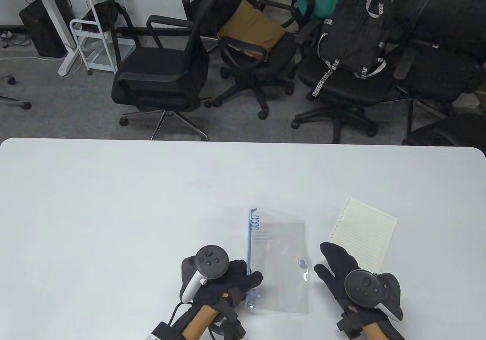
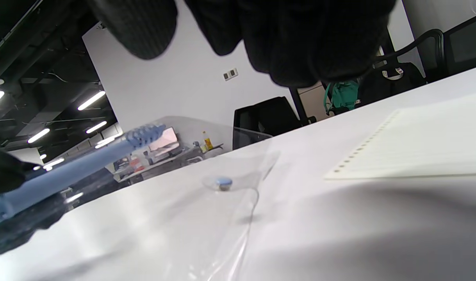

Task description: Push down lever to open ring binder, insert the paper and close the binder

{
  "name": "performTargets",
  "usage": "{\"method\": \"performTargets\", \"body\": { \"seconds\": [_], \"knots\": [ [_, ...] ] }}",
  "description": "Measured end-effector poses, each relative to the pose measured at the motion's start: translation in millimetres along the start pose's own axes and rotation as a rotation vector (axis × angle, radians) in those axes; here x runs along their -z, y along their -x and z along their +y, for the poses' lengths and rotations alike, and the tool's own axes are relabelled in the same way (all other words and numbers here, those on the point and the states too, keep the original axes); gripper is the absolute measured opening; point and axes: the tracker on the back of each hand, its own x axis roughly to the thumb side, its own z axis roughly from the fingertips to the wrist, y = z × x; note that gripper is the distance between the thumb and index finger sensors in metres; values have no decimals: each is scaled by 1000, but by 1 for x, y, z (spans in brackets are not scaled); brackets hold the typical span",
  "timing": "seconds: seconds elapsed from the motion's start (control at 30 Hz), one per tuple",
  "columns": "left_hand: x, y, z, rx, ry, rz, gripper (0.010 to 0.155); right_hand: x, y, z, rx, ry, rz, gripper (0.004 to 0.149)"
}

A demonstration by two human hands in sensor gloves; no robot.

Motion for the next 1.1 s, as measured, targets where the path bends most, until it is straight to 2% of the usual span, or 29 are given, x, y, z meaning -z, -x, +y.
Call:
{"method": "performTargets", "body": {
  "seconds": [0.17,0.43,0.57,0.9,1.1],
  "knots": [
    [-2,-6,-8,207,-35,53,70,2,1,4,-19,-39,20,62],
    [-2,-12,-21,377,-48,90,70,5,2,12,-40,-111,46,61],
    [0,-12,-26,426,-66,99,71,6,1,15,-55,-132,49,61],
    [7,-5,-27,424,-59,145,71,10,-2,27,-99,-187,46,59],
    [1,-6,-25,506,-75,126,75,12,-4,35,-158,-213,46,59]
  ]
}}
